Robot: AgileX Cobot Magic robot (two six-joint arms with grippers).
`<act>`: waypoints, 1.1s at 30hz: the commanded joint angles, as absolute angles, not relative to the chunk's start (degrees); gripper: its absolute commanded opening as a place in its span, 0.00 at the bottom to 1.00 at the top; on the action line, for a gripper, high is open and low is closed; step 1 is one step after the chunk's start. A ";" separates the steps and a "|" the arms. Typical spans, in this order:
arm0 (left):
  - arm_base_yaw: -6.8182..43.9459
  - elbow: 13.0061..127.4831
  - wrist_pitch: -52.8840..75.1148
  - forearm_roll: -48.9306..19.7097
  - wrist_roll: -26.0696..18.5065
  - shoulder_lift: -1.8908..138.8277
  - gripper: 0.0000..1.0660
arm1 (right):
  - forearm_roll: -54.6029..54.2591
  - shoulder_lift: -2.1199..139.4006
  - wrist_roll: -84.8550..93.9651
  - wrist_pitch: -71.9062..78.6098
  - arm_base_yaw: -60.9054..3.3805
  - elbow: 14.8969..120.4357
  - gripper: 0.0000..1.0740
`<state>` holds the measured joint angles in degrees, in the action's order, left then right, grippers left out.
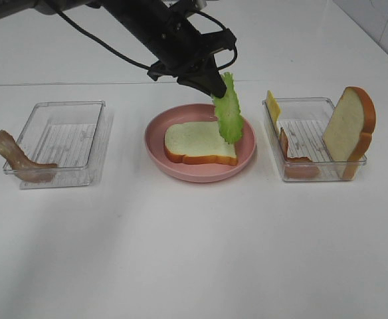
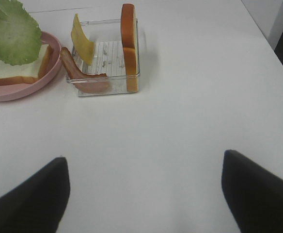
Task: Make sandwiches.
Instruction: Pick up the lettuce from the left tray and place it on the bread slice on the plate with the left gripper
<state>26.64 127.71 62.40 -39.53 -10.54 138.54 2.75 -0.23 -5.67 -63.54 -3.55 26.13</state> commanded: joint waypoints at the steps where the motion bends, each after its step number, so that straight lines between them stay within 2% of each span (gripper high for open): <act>1: 27.10 127.83 61.02 -40.74 -10.89 139.63 0.00 | 3.09 -2.01 -5.96 -62.97 -3.67 26.01 0.74; 9: 27.04 127.83 60.73 -38.62 -12.72 142.90 0.00 | 3.09 -2.01 -5.96 -62.97 -3.67 26.01 0.74; 19: 27.04 127.83 59.13 -27.67 -12.78 143.53 0.00 | 3.09 -2.01 -5.96 -62.97 -3.67 26.01 0.74; 29: 27.04 127.83 59.30 -22.75 -11.17 143.53 0.00 | 3.09 -2.01 -5.96 -62.97 -3.67 26.01 0.74; 32: 27.04 127.83 59.42 -22.29 -11.06 143.53 0.05 | 3.09 -2.01 -5.96 -62.97 -3.67 26.01 0.74; 33: 27.04 127.83 59.24 -22.29 -11.06 143.47 0.13 | 3.09 -2.01 -5.96 -62.97 -3.67 26.01 0.74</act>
<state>26.81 127.71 59.64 -22.12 -11.57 143.58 2.75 -0.23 -5.67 -63.54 -3.55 26.13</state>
